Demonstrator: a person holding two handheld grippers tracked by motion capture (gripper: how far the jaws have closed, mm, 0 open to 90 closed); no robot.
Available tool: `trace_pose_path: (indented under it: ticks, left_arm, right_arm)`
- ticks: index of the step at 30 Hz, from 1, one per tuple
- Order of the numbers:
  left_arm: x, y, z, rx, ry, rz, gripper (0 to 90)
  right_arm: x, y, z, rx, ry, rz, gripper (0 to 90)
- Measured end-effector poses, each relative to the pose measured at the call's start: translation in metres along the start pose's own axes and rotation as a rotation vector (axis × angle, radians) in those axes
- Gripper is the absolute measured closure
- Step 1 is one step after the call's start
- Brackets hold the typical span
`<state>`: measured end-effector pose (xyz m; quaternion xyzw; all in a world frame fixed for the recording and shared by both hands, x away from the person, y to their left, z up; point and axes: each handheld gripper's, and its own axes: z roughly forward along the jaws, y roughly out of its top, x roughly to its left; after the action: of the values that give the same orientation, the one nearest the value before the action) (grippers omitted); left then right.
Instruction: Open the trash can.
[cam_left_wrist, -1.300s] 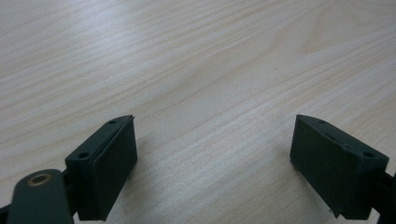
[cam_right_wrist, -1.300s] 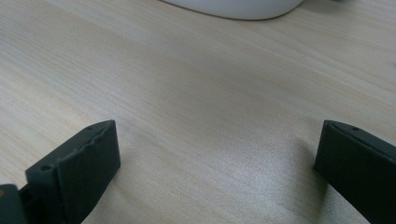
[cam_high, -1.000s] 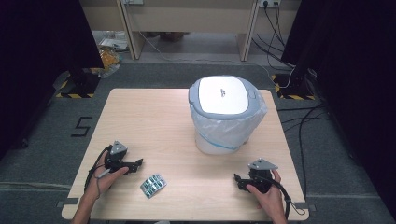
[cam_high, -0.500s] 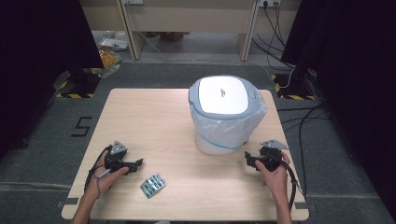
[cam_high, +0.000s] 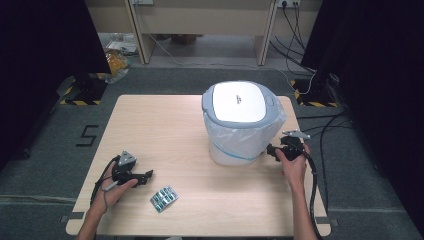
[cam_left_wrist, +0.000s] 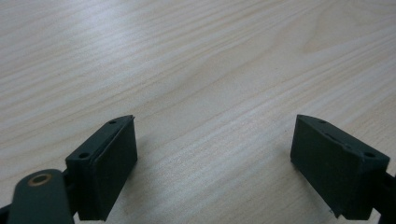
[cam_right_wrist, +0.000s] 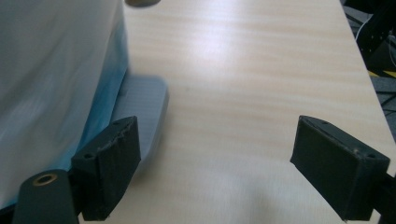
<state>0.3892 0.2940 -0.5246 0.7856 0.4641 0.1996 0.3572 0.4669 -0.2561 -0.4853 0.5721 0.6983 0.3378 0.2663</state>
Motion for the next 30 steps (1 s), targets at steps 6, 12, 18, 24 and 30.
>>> trace_pose_path:
  ticks: [6,12,18,24,30]
  left_arm:
    - [0.000,0.000,0.000,0.000,0.000,-0.001,13.9]
    - [0.000,0.000,0.000,0.000,0.000,-0.001,13.9]
    - [0.000,0.000,0.000,0.000,0.001,0.000,13.9]
    - [0.000,0.000,0.000,0.000,0.001,0.000,13.9]
    - [0.000,0.000,0.000,-0.001,0.001,-0.003,13.9]
  right_arm:
    - [-0.007,0.016,0.022,-0.005,0.013,0.044,15.6]
    - [-0.009,0.014,0.033,0.002,0.025,0.068,15.1]
    - [-0.003,0.012,0.030,0.007,0.000,0.042,15.0]
    - [0.000,-0.003,0.019,-0.009,0.007,0.079,15.0]
    - [0.011,-0.021,0.000,-0.040,-0.009,0.044,15.1]
